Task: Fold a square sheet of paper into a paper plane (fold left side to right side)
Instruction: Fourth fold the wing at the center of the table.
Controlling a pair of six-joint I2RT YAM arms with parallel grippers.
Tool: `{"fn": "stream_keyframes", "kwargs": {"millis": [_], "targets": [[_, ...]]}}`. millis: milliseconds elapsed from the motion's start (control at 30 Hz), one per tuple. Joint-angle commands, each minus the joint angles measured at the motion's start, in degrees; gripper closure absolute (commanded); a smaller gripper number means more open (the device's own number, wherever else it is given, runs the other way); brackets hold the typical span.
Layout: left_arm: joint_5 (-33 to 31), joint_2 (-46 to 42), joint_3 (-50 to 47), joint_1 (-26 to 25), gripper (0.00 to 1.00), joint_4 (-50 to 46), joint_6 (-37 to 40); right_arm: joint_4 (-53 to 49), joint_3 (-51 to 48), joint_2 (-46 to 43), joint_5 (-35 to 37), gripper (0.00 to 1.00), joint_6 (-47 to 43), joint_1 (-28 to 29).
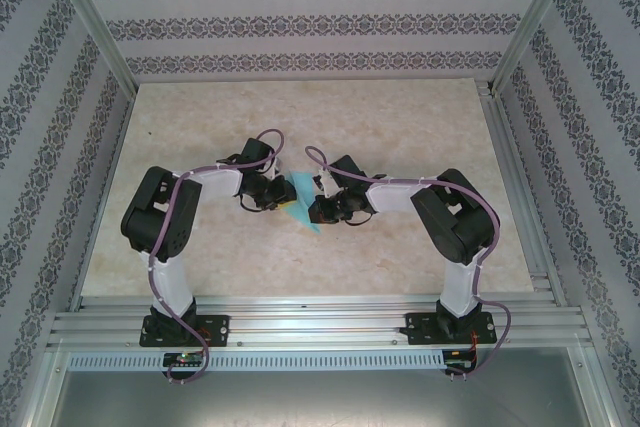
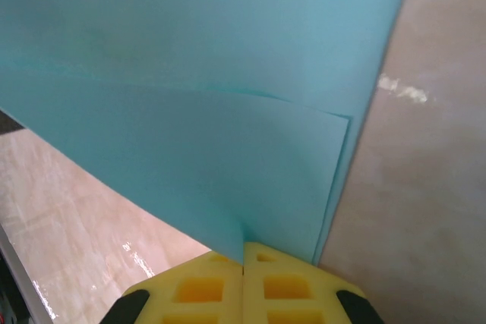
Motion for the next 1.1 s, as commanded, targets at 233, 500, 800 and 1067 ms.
{"fn": "stream_keyframes", "kwargs": {"millis": [233,500,800,1067], "targets": [[2.81,-5.41,-2.99,0.05,0.79,1.39,-3.87,5.55,-3.11,-1.08,-0.96,0.95,2.95,-1.44],[6.07,-3.43,-4.98,-1.79,0.81,8.92,-8.17,10.67,-5.68,-2.14,-2.78,0.95,6.91,-1.83],[6.62,-0.28,-4.62,-2.29,0.76,11.31,-9.43,10.86,-5.92,-2.08,-2.97,0.94,7.32,-1.81],[6.45,1.00,-4.82,-2.59,0.71,12.03,-9.95,7.19,-3.84,-3.05,-2.41,0.85,5.49,-1.95]]}}
